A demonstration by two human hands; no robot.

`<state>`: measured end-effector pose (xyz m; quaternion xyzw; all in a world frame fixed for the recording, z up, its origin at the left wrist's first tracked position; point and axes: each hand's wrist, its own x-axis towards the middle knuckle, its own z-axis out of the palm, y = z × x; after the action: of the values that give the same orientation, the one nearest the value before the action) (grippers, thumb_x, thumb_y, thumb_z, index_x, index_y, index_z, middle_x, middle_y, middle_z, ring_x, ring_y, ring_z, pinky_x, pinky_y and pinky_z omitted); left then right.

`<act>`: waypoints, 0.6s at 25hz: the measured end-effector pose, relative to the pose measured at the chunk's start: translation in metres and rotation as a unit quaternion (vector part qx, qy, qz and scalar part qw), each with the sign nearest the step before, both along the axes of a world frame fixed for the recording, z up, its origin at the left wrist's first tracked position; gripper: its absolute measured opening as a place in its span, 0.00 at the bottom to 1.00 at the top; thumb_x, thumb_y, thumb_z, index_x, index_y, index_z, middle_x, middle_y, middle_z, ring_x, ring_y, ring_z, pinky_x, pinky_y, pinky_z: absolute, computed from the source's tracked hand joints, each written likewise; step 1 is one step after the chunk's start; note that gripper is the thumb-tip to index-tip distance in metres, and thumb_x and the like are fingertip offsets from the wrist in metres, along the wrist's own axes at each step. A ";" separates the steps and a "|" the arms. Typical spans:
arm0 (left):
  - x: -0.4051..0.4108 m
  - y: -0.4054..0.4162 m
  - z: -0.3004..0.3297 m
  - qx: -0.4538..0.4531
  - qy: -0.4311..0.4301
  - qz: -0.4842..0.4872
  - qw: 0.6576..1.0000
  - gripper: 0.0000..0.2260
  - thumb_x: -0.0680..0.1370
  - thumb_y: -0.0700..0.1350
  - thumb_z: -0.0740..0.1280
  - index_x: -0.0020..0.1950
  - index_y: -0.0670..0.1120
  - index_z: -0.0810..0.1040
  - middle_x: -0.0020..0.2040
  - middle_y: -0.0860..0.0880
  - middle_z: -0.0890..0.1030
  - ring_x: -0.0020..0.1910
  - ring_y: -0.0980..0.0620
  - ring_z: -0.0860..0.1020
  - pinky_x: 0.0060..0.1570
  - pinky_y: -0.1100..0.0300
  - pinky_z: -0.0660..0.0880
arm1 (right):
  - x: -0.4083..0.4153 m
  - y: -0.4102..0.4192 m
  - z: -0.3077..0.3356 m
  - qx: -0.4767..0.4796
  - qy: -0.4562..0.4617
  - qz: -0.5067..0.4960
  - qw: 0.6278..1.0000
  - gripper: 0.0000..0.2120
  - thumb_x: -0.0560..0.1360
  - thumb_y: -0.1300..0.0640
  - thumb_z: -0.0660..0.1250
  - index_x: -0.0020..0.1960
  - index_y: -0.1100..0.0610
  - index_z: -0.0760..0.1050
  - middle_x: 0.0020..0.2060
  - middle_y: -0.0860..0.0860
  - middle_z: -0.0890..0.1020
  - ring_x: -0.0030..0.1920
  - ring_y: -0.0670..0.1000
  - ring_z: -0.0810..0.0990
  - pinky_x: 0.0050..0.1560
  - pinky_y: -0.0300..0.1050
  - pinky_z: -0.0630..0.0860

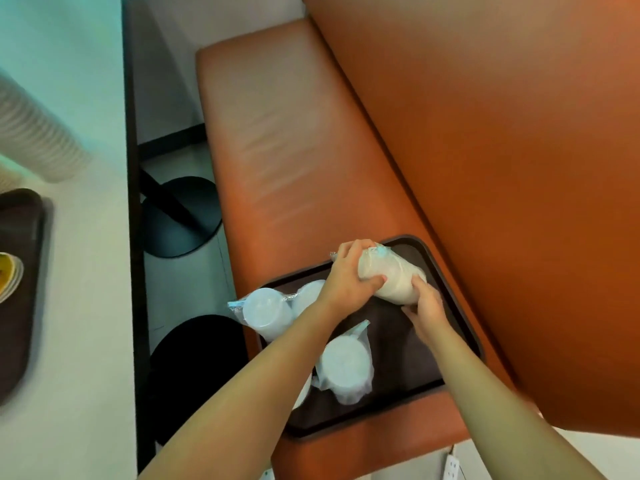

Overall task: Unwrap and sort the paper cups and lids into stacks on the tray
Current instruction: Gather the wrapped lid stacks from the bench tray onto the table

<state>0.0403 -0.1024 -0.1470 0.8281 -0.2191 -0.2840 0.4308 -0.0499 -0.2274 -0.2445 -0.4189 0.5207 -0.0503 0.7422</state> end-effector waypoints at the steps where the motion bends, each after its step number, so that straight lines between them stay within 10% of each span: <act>1: -0.001 0.008 0.010 -0.017 -0.019 0.017 1.000 0.24 0.72 0.40 0.71 0.65 0.49 0.68 0.65 0.50 0.65 0.61 0.54 0.67 0.60 0.64 0.64 | -0.001 0.005 0.008 -0.019 -0.004 -0.003 1.000 0.24 0.77 0.49 0.63 0.70 0.54 0.66 0.63 0.55 0.75 0.62 0.55 0.73 0.63 0.54 0.72; 6: -0.004 0.047 0.094 -0.159 -0.238 0.191 0.939 0.27 0.66 0.50 0.72 0.61 0.56 0.63 0.61 0.50 0.63 0.56 0.70 0.65 0.53 0.78 0.65 | 0.021 0.049 0.106 -0.119 -0.112 0.038 0.986 0.18 0.80 0.59 0.60 0.69 0.58 0.63 0.61 0.53 0.72 0.62 0.53 0.72 0.59 0.48 0.72; 11: 0.006 0.112 0.192 -0.303 -0.218 0.270 0.888 0.31 0.62 0.55 0.73 0.61 0.58 0.63 0.58 0.59 0.72 0.58 0.61 0.73 0.57 0.67 0.72 | 0.048 0.116 0.201 -0.195 -0.296 0.198 0.914 0.38 0.68 0.67 0.68 0.75 0.56 0.57 0.62 0.52 0.72 0.53 0.41 0.78 0.53 0.39 0.76; 15: 0.008 0.176 0.237 -0.301 -0.246 0.269 0.881 0.34 0.60 0.57 0.73 0.62 0.55 0.63 0.63 0.47 0.70 0.62 0.54 0.71 0.61 0.61 0.71 | 0.067 0.185 0.255 -0.217 -0.358 0.241 0.876 0.33 0.59 0.64 0.70 0.62 0.51 0.66 0.52 0.49 0.76 0.45 0.39 0.79 0.43 0.33 0.76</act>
<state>0.0480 0.0740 0.0900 0.7289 -0.1622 0.1352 0.6513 0.0174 -0.0420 0.0108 -0.6352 0.0787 -0.1285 0.7576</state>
